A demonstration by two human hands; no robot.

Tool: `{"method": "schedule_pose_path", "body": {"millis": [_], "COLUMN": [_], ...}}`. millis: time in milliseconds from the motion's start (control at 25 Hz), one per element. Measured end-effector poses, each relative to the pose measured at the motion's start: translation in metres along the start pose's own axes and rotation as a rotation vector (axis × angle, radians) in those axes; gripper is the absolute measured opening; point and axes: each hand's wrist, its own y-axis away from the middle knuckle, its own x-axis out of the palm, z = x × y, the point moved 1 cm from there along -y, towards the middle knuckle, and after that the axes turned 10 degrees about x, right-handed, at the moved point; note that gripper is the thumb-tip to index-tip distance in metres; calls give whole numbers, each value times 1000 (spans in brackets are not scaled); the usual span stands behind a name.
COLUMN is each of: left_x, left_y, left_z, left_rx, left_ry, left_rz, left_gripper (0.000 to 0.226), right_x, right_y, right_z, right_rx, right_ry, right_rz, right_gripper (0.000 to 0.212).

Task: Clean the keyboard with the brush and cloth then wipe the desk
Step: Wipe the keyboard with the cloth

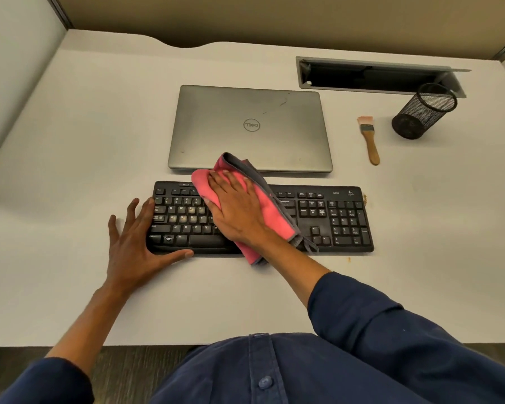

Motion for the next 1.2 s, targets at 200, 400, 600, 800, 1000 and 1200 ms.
{"method": "schedule_pose_path", "body": {"millis": [200,400,600,800,1000,1200], "left_x": [1,2,2,2,1,6], "left_y": [0,1,-1,-2,-1,3], "left_z": [4,10,8,11,11,19], "left_rx": [5,15,4,-82,-119,-91], "left_ry": [10,11,63,253,306,247], "left_rz": [20,37,-23,24,-25,-83], "left_gripper": [121,120,120,128,138,137], "right_x": [10,23,26,27,27,28], "right_y": [-22,-33,-29,-19,1,34], "right_z": [48,75,73,69,66,65], "right_rx": [-107,-191,-197,-218,-327,-432], "right_ry": [-13,5,6,-40,-98,-87], "right_rz": [68,117,81,80,117,128], "right_gripper": [57,57,58,56,50,55]}}
